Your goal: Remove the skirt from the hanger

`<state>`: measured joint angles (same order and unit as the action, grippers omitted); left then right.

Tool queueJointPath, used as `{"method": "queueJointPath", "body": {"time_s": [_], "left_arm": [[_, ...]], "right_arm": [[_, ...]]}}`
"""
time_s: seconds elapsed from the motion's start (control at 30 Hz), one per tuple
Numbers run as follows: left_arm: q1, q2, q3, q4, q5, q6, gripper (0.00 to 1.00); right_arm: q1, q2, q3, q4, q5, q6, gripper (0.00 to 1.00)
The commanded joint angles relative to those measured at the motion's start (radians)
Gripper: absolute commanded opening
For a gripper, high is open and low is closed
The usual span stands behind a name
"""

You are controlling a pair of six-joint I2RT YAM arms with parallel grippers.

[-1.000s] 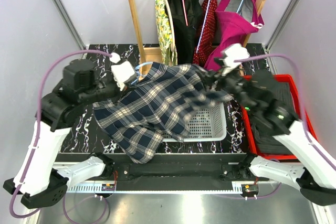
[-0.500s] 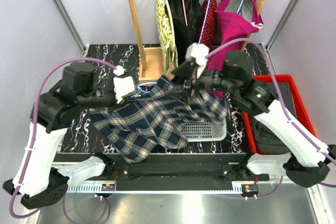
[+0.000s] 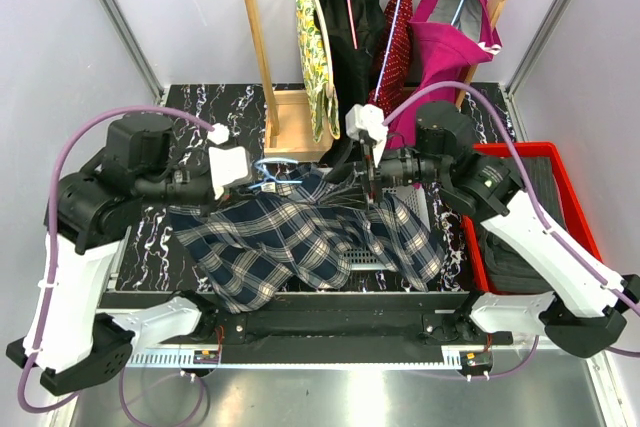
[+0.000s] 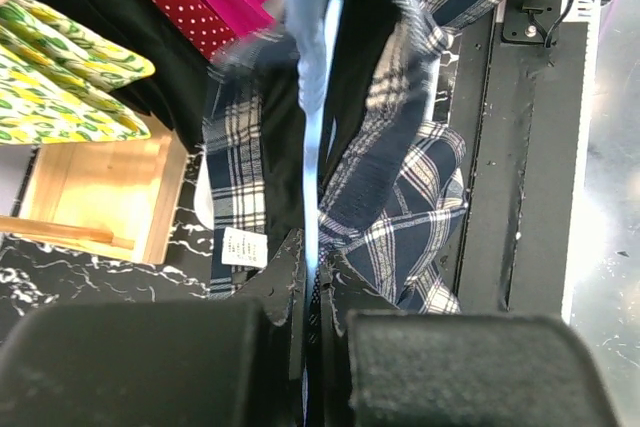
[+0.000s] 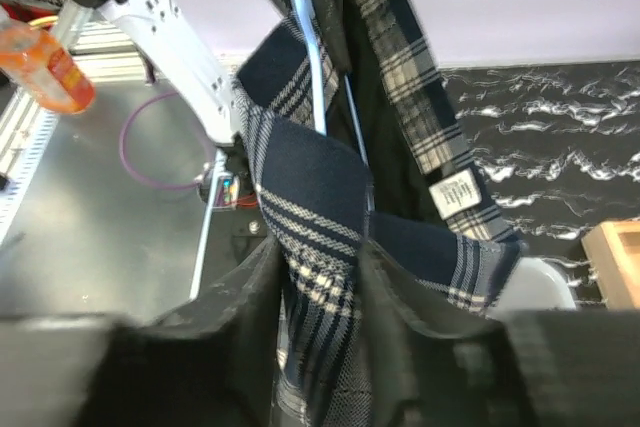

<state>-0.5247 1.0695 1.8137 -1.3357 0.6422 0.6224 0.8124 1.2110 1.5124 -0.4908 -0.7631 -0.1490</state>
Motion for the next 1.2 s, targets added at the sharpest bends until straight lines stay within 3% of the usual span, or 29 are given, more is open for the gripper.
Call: {"method": "queueJointPath", "body": {"time_s": [0.0,0.23,0.6,0.7,0.73,0.8,0.83,0.87,1.0,1.17], "left_arm": [[-0.001,0.012,0.061,0.107,0.036,-0.039,0.0],[-0.001,0.02,0.139,0.113,0.051,-0.087,0.0],[-0.001,-0.032,0.036,0.176,0.08,-0.206,0.0],[-0.001,-0.04,-0.025,0.193,0.12,-0.233,0.21],[-0.001,-0.039,-0.018,0.193,0.134,-0.239,0.57],[-0.001,-0.022,0.028,0.19,0.167,-0.256,0.75],[-0.001,-0.014,0.051,0.19,0.183,-0.262,0.88],[-0.001,-0.006,0.074,0.188,0.198,-0.273,0.93],[-0.001,0.027,0.188,0.179,0.267,-0.305,0.98],[0.0,0.026,0.116,0.222,0.176,-0.254,0.92]], "right_arm": [[0.005,0.048,0.028,-0.098,-0.044,-0.02,0.32],[0.005,0.104,0.04,-0.203,0.076,-0.073,0.0],[0.007,-0.004,0.006,-0.035,0.329,-0.081,0.0],[0.005,-0.025,-0.003,-0.003,0.338,-0.09,0.0],[0.007,-0.03,-0.003,-0.002,0.338,-0.095,0.0],[0.008,-0.028,-0.003,-0.008,0.338,-0.1,0.0],[0.01,-0.025,-0.003,-0.018,0.341,-0.106,0.0],[0.017,-0.024,-0.003,-0.023,0.355,-0.107,0.0],[0.03,-0.016,0.002,-0.042,0.372,-0.116,0.0],[0.042,-0.013,0.002,-0.04,0.375,-0.116,0.0]]}}
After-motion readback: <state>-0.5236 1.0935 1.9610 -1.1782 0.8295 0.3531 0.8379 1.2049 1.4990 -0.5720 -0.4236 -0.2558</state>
